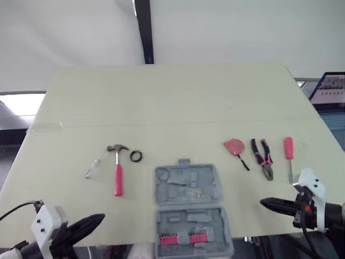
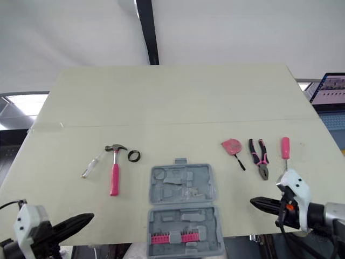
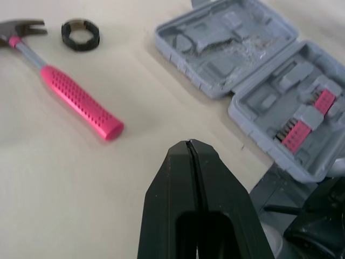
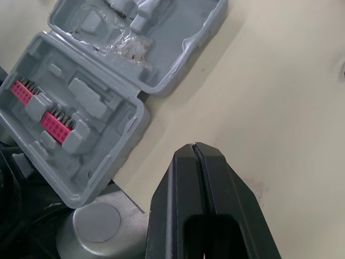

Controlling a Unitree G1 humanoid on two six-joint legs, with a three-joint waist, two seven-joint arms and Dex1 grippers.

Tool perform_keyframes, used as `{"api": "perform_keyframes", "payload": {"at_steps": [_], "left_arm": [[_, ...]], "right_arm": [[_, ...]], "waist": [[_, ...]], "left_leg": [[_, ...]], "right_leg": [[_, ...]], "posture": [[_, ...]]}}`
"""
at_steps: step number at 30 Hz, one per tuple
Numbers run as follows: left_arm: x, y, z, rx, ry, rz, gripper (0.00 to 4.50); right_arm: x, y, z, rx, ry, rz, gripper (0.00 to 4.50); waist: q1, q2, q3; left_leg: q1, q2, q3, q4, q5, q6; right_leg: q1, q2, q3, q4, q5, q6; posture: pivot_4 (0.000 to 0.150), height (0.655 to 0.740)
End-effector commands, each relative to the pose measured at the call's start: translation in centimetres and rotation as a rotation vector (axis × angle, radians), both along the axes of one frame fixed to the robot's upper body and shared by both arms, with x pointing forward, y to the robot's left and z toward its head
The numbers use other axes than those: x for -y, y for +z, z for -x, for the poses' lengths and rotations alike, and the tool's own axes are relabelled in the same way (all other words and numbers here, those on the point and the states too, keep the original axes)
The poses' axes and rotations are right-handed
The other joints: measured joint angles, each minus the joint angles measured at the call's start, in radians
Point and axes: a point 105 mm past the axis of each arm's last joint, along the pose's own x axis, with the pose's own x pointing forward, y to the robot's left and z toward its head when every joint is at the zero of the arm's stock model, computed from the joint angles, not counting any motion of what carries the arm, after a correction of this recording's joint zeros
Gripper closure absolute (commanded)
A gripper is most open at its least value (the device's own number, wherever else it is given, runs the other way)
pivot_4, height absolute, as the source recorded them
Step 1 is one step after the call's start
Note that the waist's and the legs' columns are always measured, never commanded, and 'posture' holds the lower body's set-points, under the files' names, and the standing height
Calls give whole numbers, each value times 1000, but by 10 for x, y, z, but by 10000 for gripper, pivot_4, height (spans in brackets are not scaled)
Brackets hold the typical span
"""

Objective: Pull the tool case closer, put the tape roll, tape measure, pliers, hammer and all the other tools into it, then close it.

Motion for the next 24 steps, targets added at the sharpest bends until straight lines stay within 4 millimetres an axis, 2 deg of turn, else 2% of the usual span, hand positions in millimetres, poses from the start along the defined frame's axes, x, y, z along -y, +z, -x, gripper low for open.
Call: {"api": "perform_keyframes", "payload": {"at_steps": [1, 8, 10, 11, 13, 18, 20, 24], "left_arm": [[1, -5, 8, 9, -10, -19, 45000], [4, -14, 18, -17, -31, -10, 45000], [3, -16, 18, -22, -30, -13, 39689], [3, -17, 18, -28, -31, -12, 36830], [1, -19, 19, -33, -31, -18, 27357], [2, -21, 18, -32, -47, -14, 896], [4, -21, 18, -45, -74, 2, 0], [7, -22, 13, -65, -106, 13, 0]], "right_arm": [[-2, 1, 0, 18, 7, -14, 44757], [-1, -4, -2, 30, 6, 4, 44757], [-1, -4, -3, 40, 14, 12, 45000], [-2, -4, -4, 45, 14, 14, 42448], [-3, -4, -4, 55, 14, 18, 36838], [-6, -4, -4, 80, 41, 27, 11517], [-10, -1, -9, 149, 72, 47, 1231], [-30, 12, -14, 303, 153, 46, 491]], "waist": [[0, 0, 0], [-1, 0, 0], [-3, 0, 0], [-4, 0, 0], [-5, 0, 0], [-8, 0, 0], [-9, 0, 0], [-8, 0, 0]], "left_leg": [[0, 0, 0, 0, 0, 0], [0, 0, 0, 0, -1, 1], [0, 0, 0, 0, -1, 1], [0, 0, 0, 0, -1, 1], [0, 0, 0, 0, -1, 1], [0, 0, 0, 0, -1, 1], [0, 0, 0, 0, -1, 1], [0, 0, 0, 0, -1, 1]], "right_leg": [[0, 0, 0, 0, 0, 0], [0, 0, 0, 0, 0, 0], [0, 0, 0, 0, 0, 0], [0, 0, 0, 0, 0, 0], [0, 0, 0, 0, 0, -1], [0, 0, 0, 0, 0, 0], [0, 0, 0, 0, 0, 0], [0, 0, 0, 0, 0, 0]], "posture": [[1500, 7400], [1500, 7400], [1500, 7400], [1500, 7400], [1500, 7400], [1500, 7400], [1500, 7400], [1500, 7400]]}}
